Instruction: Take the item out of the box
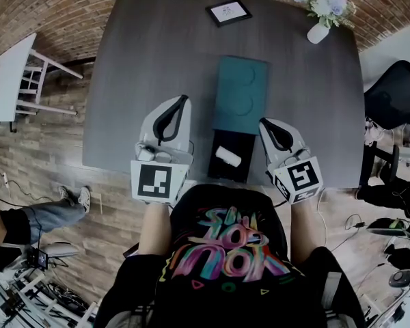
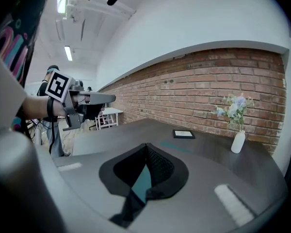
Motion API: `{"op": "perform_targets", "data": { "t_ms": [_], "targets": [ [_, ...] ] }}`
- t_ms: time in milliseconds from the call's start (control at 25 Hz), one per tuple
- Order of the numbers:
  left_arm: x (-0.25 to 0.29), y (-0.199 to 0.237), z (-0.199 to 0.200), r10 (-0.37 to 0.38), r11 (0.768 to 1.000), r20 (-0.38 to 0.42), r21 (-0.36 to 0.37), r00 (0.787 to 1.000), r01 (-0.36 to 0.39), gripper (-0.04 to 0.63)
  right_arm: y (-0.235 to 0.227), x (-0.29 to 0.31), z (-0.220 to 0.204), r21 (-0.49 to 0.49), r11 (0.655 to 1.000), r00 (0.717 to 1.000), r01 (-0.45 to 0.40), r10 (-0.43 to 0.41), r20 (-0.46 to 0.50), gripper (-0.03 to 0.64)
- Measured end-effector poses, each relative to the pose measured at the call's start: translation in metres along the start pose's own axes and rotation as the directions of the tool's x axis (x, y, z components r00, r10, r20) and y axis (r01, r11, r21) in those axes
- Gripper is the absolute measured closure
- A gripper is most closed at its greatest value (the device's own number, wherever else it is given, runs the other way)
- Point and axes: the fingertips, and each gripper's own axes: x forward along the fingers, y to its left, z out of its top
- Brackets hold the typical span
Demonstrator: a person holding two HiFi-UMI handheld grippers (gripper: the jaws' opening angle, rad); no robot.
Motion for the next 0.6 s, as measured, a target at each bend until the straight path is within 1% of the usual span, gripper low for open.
{"op": "perform_targets", "data": {
  "t_ms": [280, 600],
  "targets": [
    [-0.001, -0.001, -0.003, -0.005, 1.000, -0.006, -0.001, 1.000, 0.005, 0.595, 0.014, 0.007, -0.027, 0.036, 0.999, 0.998, -0.035, 0.037, -0.048, 0.586],
    [-0.002, -0.003, -0.008, -0.007, 1.000, -0.018, -0.011, 1.000, 0.007, 0.595, 0.029, 0.014, -0.046, 0.055, 0.994, 0.989, -0.099, 0.105, -0.103, 0.526]
  ]
}}
